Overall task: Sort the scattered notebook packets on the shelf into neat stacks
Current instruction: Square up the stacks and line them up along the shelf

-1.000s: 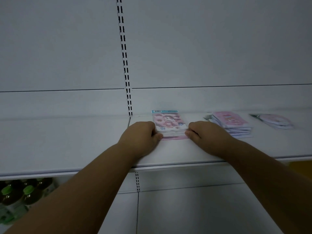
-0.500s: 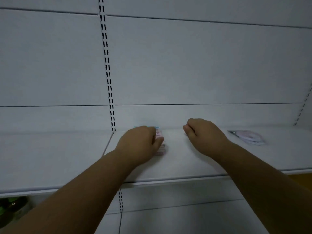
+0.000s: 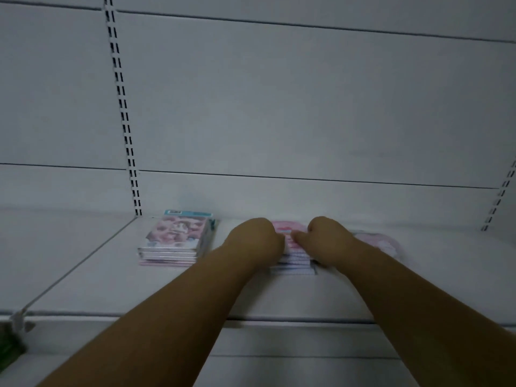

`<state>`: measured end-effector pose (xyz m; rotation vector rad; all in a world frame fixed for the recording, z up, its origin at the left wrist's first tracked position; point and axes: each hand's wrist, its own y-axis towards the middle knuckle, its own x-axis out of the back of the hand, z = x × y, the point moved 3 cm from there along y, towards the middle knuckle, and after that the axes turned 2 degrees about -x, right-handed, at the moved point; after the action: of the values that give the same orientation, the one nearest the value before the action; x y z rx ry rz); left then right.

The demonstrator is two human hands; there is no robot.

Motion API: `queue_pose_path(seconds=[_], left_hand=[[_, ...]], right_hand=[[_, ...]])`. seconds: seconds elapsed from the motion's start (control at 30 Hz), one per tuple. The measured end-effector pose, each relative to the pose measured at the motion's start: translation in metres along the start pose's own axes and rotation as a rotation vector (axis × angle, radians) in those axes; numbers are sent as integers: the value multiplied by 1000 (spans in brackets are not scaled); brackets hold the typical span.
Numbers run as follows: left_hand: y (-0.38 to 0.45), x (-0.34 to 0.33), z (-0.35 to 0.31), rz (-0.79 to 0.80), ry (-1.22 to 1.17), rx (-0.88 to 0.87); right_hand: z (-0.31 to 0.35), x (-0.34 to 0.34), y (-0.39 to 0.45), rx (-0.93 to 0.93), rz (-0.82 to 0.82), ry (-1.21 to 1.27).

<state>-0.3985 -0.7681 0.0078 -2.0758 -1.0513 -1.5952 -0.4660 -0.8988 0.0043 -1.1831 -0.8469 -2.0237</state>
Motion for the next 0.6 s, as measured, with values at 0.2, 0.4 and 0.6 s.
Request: queue_pose_path(seconds=[0.2, 0.4, 0.6], left_hand=[[-3, -3, 6, -150, -691, 272], [-4, 0, 17, -88, -916, 311], [-5, -1, 13, -9, -892, 262]], right_hand=[[0, -2, -6, -10, -84, 177], [0, -3, -11, -150, 5, 478], [4, -2, -18, -184, 42, 531]])
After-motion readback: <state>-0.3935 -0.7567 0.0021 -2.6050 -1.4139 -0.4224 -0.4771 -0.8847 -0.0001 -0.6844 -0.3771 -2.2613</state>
